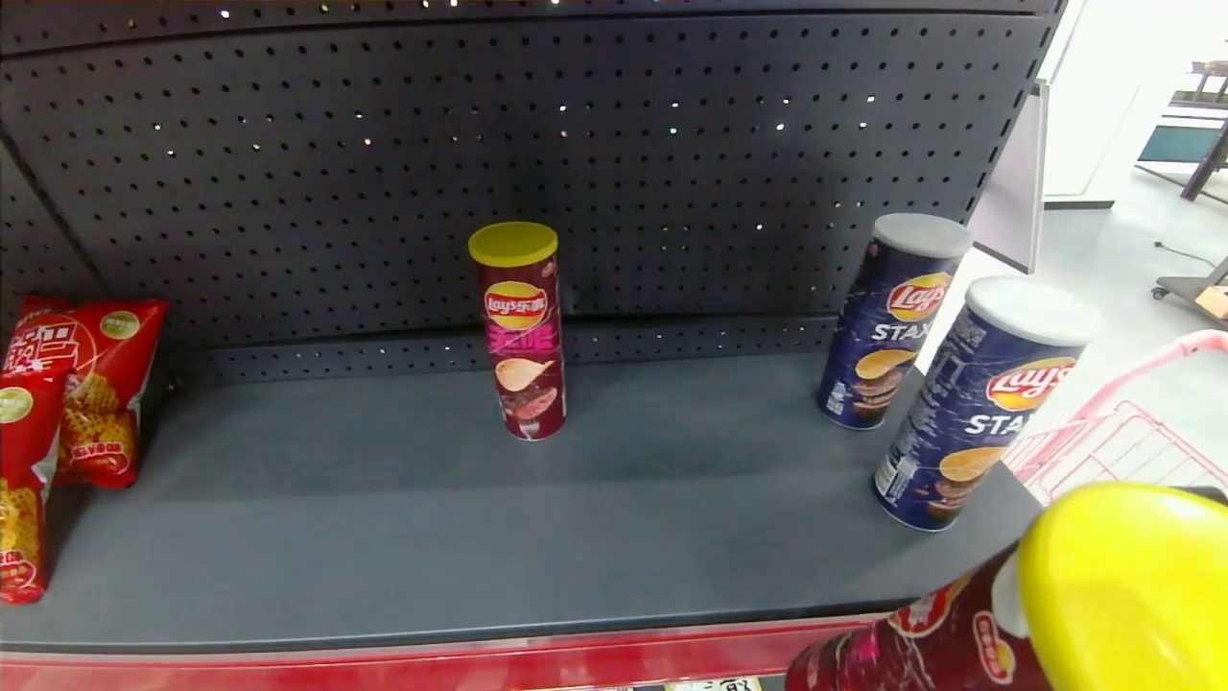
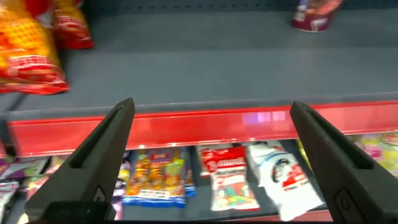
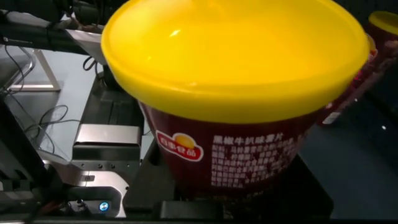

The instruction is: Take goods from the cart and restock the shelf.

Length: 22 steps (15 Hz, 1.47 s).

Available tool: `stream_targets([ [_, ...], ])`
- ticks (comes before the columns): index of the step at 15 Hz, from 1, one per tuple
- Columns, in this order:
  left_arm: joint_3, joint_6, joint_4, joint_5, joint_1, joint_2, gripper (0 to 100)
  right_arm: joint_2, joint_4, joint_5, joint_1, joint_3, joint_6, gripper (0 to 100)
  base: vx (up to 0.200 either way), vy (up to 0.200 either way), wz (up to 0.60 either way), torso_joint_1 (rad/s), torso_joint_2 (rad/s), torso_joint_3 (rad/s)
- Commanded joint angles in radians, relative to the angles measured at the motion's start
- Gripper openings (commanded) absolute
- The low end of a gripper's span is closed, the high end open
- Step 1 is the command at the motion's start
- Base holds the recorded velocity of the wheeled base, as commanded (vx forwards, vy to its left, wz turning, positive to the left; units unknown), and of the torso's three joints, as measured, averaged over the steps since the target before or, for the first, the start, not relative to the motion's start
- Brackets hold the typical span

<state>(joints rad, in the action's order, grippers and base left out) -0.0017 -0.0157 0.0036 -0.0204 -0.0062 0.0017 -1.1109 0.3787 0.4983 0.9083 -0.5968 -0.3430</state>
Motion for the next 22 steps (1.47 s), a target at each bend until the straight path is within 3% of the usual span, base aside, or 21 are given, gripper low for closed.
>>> stream_targets([
  [1, 0.000, 0.000, -0.001, -0.001, 0.000, 0.001, 100, 0.002, 0.000, 0.002, -0.002, 0.006, -0.001, 0, 0.000, 0.000, 0.00, 0.000, 0.00, 0.000],
  [22, 0.000, 0.000, -0.001, -0.001, 0.000, 0.001, 100, 0.000, 0.000, 0.006, -0.002, 0.040, 0.002, 0, 0.000, 0.000, 0.00, 0.000, 0.00, 0.000],
])
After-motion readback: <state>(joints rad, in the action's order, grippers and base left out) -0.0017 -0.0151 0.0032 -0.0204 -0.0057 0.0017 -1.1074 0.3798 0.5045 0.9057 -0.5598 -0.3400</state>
